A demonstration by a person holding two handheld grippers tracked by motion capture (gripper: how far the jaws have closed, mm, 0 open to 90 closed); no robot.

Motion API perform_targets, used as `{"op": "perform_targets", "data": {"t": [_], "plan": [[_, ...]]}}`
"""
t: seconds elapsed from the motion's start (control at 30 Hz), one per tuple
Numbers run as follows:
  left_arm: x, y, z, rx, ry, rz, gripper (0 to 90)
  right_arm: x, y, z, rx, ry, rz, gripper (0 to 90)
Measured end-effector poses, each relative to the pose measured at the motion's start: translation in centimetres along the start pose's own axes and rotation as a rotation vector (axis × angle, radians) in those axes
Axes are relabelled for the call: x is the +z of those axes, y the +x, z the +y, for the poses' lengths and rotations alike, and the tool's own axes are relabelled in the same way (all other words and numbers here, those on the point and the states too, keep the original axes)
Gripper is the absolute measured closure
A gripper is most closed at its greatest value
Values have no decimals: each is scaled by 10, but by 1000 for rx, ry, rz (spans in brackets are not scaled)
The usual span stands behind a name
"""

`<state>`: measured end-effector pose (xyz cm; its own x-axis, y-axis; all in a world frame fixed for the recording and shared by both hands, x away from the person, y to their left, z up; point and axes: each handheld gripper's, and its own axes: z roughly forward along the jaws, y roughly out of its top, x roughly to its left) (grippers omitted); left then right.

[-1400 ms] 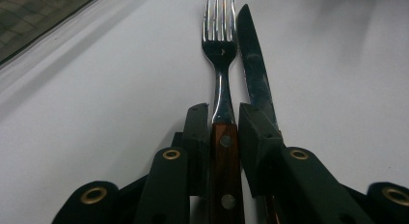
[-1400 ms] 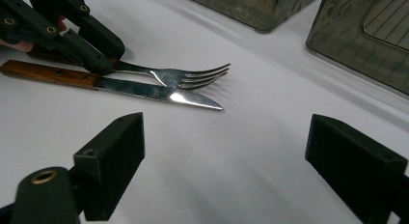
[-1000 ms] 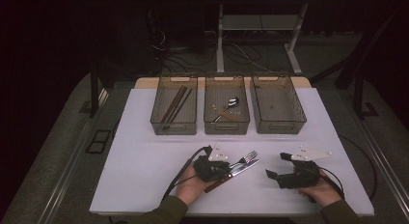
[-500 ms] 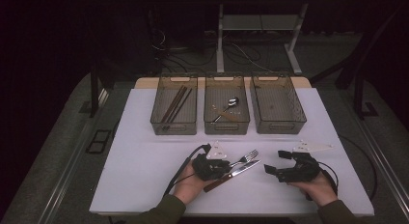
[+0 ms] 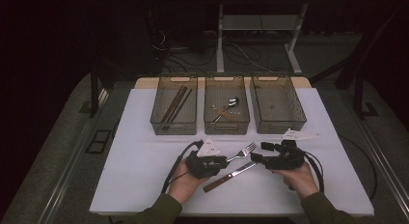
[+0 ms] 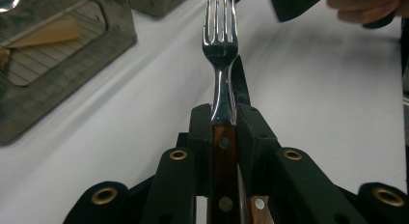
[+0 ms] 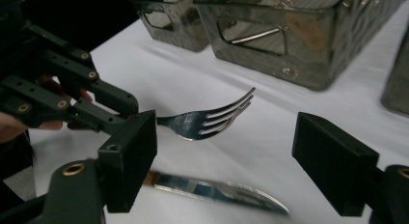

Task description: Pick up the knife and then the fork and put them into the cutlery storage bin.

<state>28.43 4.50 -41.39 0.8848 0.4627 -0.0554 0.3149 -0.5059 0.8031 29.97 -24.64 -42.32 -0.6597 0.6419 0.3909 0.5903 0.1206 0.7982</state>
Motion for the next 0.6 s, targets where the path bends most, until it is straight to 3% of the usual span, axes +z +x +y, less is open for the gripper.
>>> {"op": "perform_targets", "data": {"t": [0.17, 0.3, 0.6], "plan": [[-7, 0, 2, -2, -36, 22, 773, 12, -3, 8, 14, -12, 34, 373], [-9, 1, 3, 13, -36, 32, 773, 20, -4, 11, 58, -15, 83, 459], [-9, 0, 3, 23, -42, 38, 773, 28, 0, 16, 63, -31, 128, 689]]}}
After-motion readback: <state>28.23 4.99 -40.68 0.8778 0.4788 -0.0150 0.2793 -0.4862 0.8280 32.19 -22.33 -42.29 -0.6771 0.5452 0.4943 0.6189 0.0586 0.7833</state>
